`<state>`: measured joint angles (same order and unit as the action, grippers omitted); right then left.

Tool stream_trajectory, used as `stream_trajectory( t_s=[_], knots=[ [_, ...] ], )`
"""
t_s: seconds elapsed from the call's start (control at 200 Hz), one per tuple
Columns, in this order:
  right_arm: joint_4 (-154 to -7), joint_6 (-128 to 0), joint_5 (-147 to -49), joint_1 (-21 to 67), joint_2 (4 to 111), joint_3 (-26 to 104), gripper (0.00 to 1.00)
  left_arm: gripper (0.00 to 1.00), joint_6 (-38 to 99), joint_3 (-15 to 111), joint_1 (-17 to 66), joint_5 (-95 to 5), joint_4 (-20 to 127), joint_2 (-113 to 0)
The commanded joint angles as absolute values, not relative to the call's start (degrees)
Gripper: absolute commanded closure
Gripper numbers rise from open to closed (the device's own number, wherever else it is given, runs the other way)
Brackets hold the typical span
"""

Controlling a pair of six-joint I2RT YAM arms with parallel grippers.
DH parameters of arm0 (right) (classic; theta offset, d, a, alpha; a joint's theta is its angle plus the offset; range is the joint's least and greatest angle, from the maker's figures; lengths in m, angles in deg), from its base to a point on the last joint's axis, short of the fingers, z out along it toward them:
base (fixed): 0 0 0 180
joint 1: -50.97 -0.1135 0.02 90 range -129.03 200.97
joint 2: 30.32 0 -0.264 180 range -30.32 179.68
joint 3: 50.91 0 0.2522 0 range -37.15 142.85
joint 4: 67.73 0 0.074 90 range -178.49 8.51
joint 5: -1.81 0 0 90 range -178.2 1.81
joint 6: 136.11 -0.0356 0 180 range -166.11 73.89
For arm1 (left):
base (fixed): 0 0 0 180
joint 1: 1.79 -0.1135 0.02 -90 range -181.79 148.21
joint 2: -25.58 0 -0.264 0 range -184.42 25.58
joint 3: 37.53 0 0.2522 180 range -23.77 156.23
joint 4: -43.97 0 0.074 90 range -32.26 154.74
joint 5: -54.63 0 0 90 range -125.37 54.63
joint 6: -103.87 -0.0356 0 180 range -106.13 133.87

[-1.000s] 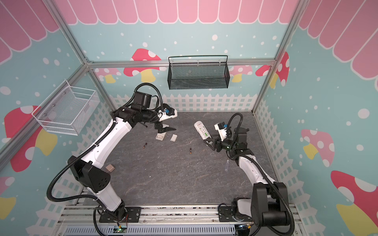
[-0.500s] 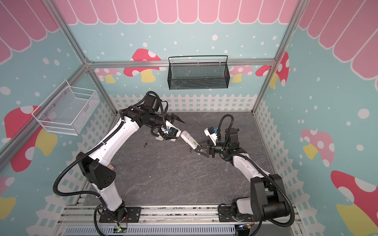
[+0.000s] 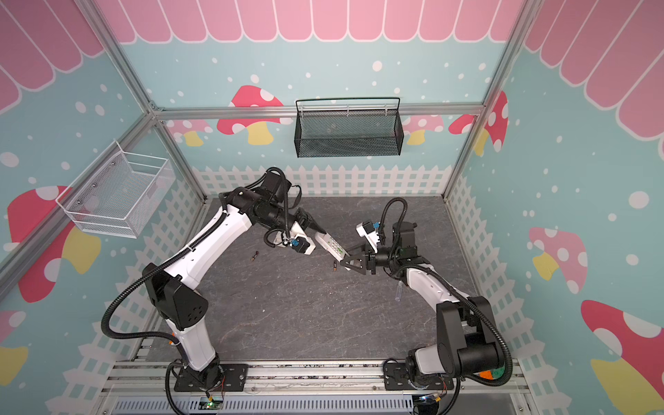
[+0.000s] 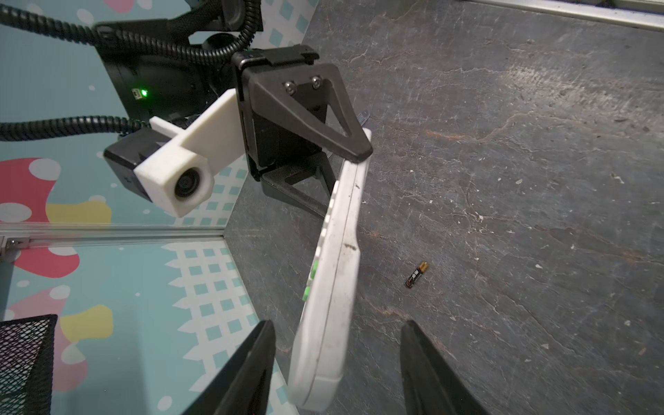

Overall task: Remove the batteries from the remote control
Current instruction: 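Lift the intact remote toward the left gripper while the left gripper reaches for it, then grasp the remote's end with the left gripper while the right gripper opens and draws back, then regrasp the remote's display end with the right gripper while the left holds it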

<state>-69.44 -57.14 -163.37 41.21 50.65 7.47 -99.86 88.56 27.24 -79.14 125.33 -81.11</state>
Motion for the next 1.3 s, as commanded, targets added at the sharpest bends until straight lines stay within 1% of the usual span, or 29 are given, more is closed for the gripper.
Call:
stream_trajectory(
  t_s=[0.0, 0.075, 0.245, 0.29, 0.33, 0.42, 0.55, 0.595, 0.675, 0.71, 0.771, 0.791, 0.806, 0.831, 0.881, 0.946, 1.001, 1.106, 1.176, 1.246, 1.296],
  knots=[
    [-68.2, -56.2, -165.8, 40.7, 51.0, 8.5, 0.87, 0.49, -107.4, 89.1, 27.6, -79.6, 128.1, -82.3],
    [-68.3, -56.1, -166.2, 40.4, 50.8, 8.3, 0.88, 0.52, -107.1, 89.3, 27.6, -79.5, 128.1, -82.5],
    [-68.5, -55.7, -166.4, 39.9, 51.1, 8.3, 0.89, 0.53, -108.9, 88.6, 27.6, -78.6, 127.0, -83.0],
    [-68.6, -55.6, -166.5, 39.8, 51.1, 8.3, 0.89, 0.55, -108.4, 89.0, 27.6, -78.7, 127.0, -83.2],
    [-68.6, -55.3, -166.6, 39.7, 50.9, 8.2, 0.88, 0.59, -108.1, 89.3, 27.7, -78.7, 126.9, -83.3],
    [-68.7, -54.9, -166.5, 39.7, 50.9, 8.1, 0.89, 0.73, -108.4, 88.6, 27.6, -79.0, 126.3, -83.2],
    [-68.7, -55.0, -166.5, 39.7, 50.8, 8.2, 0.88, 0.81, -106.9, 88.8, 27.6, -79.5, 125.9, -83.1],
    [-68.8, -54.2, -166.2, 39.7, 50.5, 7.8, 0.82, 0.83, -106.6, 88.9, 27.6, -79.3, 125.8, -83.1],
    [-69.3, -53.4, -164.1, 39.7, 50.1, 7.5, 0.62, 0.84, -106.4, 88.0, 27.4, -79.1, 125.1, -82.8],
    [-70.0, -53.0, -162.8, 39.7, 49.7, 7.4, 0.56, 0.85, -105.5, 88.0, 27.3, -79.2, 124.9, -82.7],
    [-70.5, -52.0, -161.5, 39.9, 47.6, 6.7, 0.39, 0.87, -102.1, 88.7, 27.1, -78.1, 124.9, -82.8],
    [-70.6, -51.4, -160.8, 39.9, 46.5, 6.1, 0.3, 0.88, -100.8, 88.9, 27.1, -77.5, 124.9, -82.9],
    [-70.5, -50.9, -160.0, 39.8, 45.5, 5.7, 0.21, 0.89, -99.6, 89.0, 27.0, -77.1, 124.9, -82.9],
    [-70.4, -49.9, -158.3, 39.9, 43.8, 4.8, 0.11, 0.9, -97.9, 89.2, 27.1, -76.3, 124.9, -83.0],
    [-70.1, -47.7, -153.5, 40.0, 39.9, 2.9, 0.04, 0.93, -93.8, 89.0, 26.9, -75.5, 124.6, -83.0],
    [-68.7, -46.7, -145.7, 40.0, 35.1, 0.7, 0.02, 0.97, -87.1, 88.8, 26.5, -75.1, 124.6, -82.7],
    [-66.3, -46.9, -140.3, 39.9, 31.2, -1.4, 0.02, 0.99, -78.1, 88.7, 26.5, -74.0, 124.6, -82.5],
    [-54.8, -50.1, -132.8, 39.9, 25.3, -8.2, 0.01, 1.0, -59.2, 88.4, 26.3, -74.9, 124.4, -82.5],
    [-47.2, -51.6, -131.2, 40.0, 23.5, -12.1, 0.02, 1.0, -44.7, 86.7, 25.4, -78.3, 122.4, -82.1],
    [-45.6, -51.6, -131.4, 39.9, 23.7, -13.2, 0.04, 1.0, -29.3, 82.6, 25.1, -78.7, 117.0, -80.5],
    [-45.7, -51.5, -131.9, 39.9, 24.5, -13.3, 0.04, 1.0, -23.8, 78.7, 25.3, -78.5, 114.1, -78.6]
  ],
)
